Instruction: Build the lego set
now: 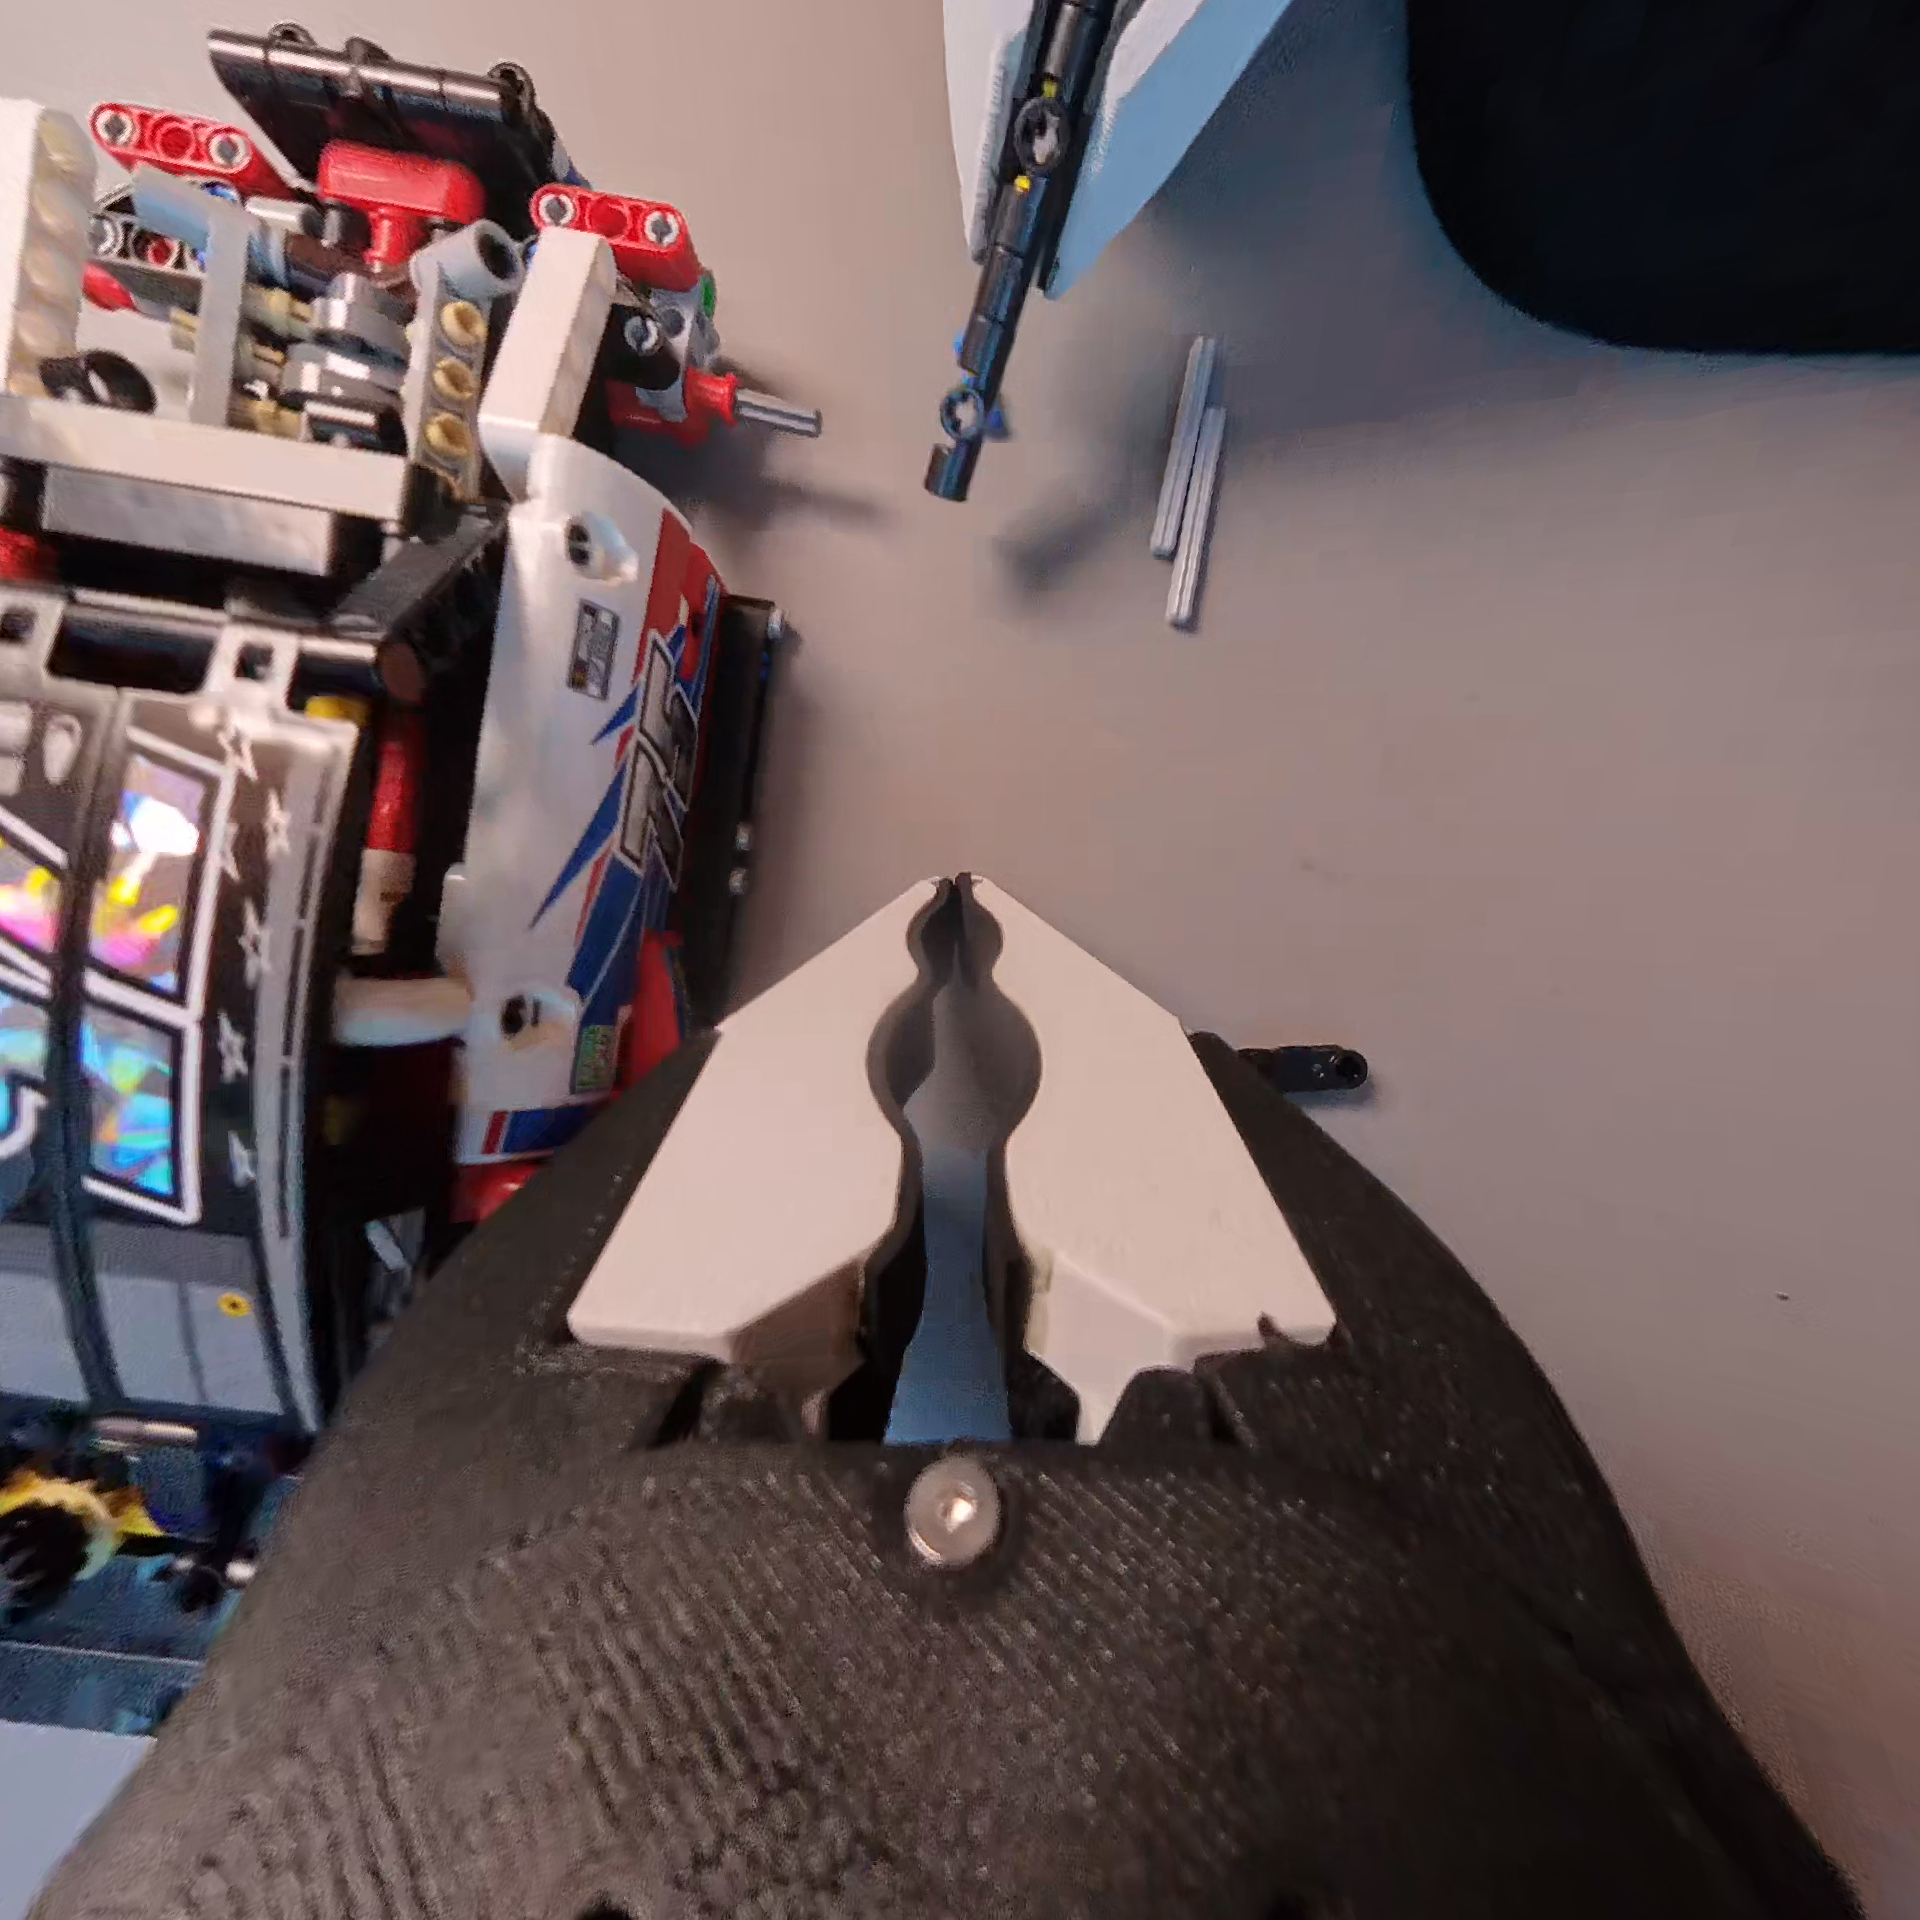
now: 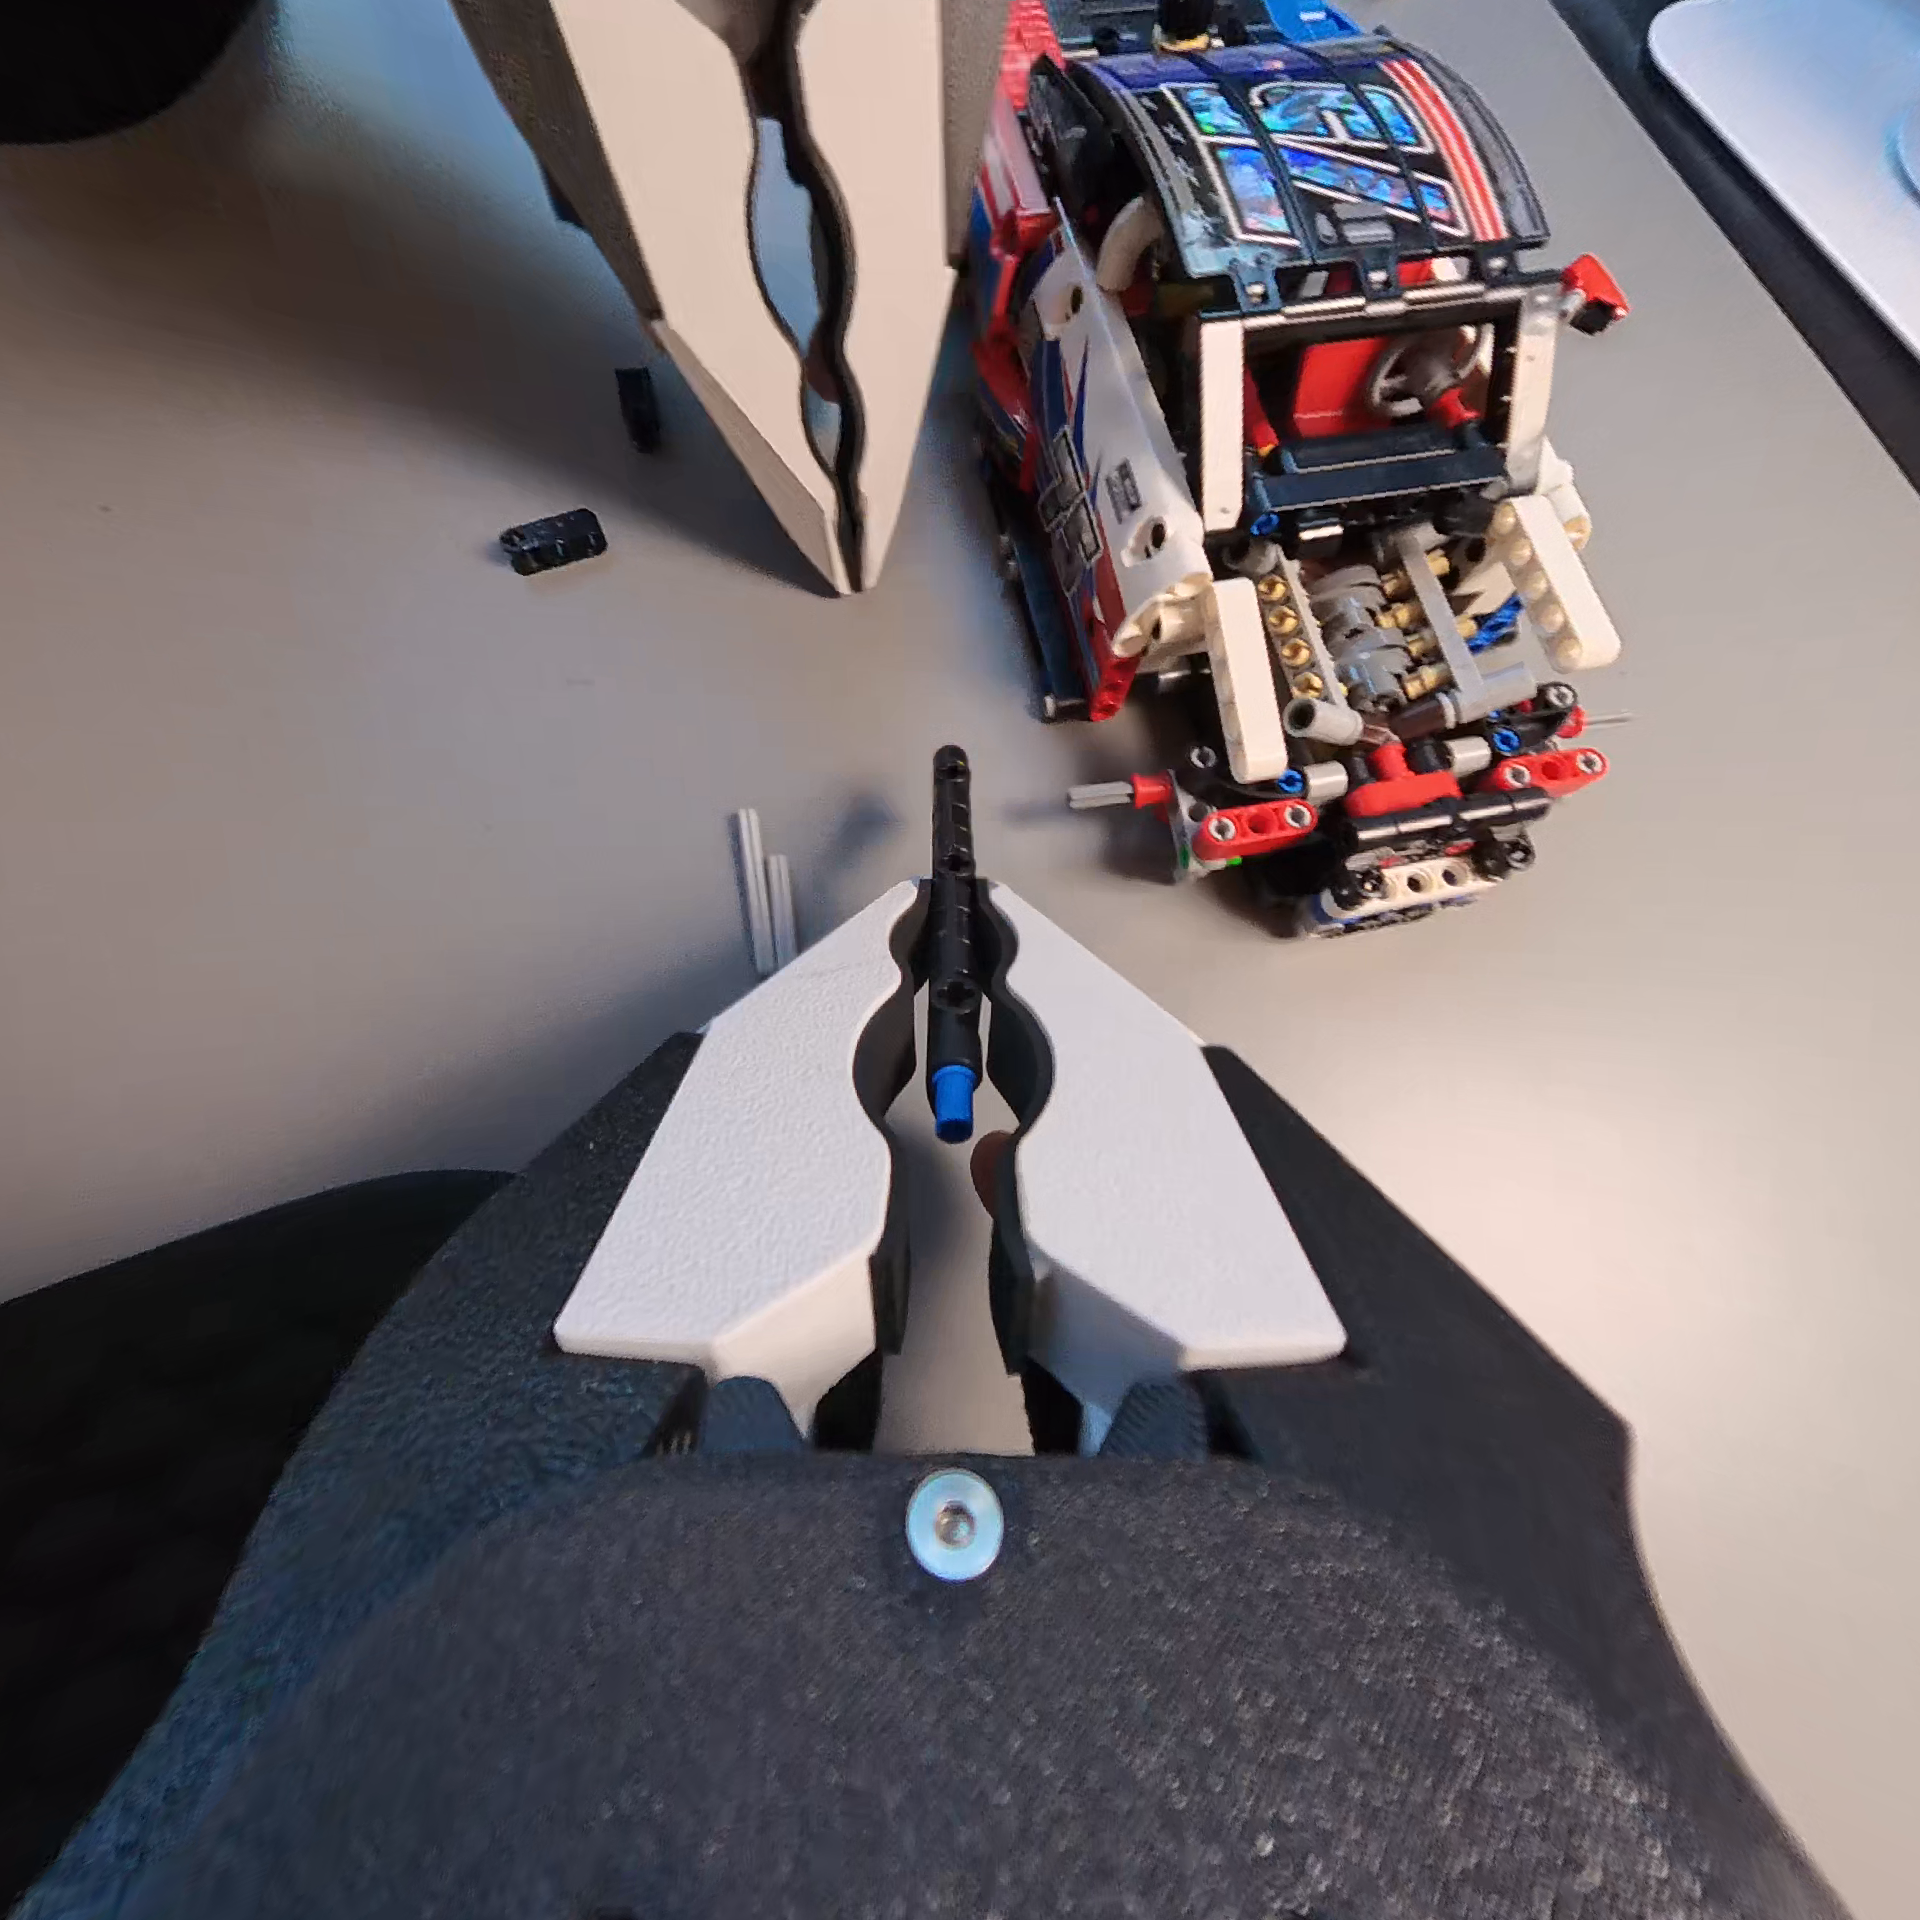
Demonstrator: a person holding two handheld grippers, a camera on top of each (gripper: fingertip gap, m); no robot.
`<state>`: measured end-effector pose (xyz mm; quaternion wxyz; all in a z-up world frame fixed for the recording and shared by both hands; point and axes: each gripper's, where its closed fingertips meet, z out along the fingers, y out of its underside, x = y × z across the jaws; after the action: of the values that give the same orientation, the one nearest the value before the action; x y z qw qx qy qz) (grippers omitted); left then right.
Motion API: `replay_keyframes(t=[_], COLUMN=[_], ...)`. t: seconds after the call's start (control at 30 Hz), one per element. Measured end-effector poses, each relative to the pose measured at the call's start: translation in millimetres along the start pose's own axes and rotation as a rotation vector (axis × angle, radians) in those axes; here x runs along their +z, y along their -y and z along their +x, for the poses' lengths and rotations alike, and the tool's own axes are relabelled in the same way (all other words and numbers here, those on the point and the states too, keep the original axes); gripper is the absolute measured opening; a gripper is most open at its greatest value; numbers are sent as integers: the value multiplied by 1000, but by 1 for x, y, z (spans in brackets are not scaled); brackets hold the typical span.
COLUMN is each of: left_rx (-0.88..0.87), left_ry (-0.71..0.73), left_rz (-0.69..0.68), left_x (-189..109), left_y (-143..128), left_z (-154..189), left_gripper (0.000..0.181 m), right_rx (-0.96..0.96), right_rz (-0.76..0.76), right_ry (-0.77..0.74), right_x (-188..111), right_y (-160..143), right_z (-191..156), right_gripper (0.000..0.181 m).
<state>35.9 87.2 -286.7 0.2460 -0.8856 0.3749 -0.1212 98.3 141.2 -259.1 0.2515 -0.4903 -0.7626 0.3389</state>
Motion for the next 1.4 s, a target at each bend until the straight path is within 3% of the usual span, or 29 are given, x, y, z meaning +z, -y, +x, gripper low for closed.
replay_keyframes(t=[0.13,0.23,0.33,0.6,1.03,1.23,1.27,1.3,1.4], left_rx=[-74,-104,-163,-283,-342,-277,-267,-250,-182], left_ry=[59,125,147,121,174,227,226,217,201], left_rz=[130,229,315,430,304,175,166,153,95], left_x=[-7,-18,-31,-39,22,34,35,35,31], left_y=[-4,-8,-13,-13,56,60,60,60,55], left_z=[10,17,22,19,-13,-17,-17,-17,-15], left_gripper=[0,16,26,29,29,26,23,7,5], right_rx=[64,127,137,130,141,150,149,147,141], right_rz=[-65,-56,-44,-28,1,18,17,17,22], right_ry=[-77,-69,-42,-19,-37,-40,-39,-39,-38], right_x=[-14,-21,-19,-6,-22,-26,-26,-26,-26], right_y=[-23,-33,-31,-21,-24,-25,-24,-24,-22], right_z=[27,35,31,21,31,34,33,33,32], right_gripper=[4,4,4,4,4,4,4,4,4])
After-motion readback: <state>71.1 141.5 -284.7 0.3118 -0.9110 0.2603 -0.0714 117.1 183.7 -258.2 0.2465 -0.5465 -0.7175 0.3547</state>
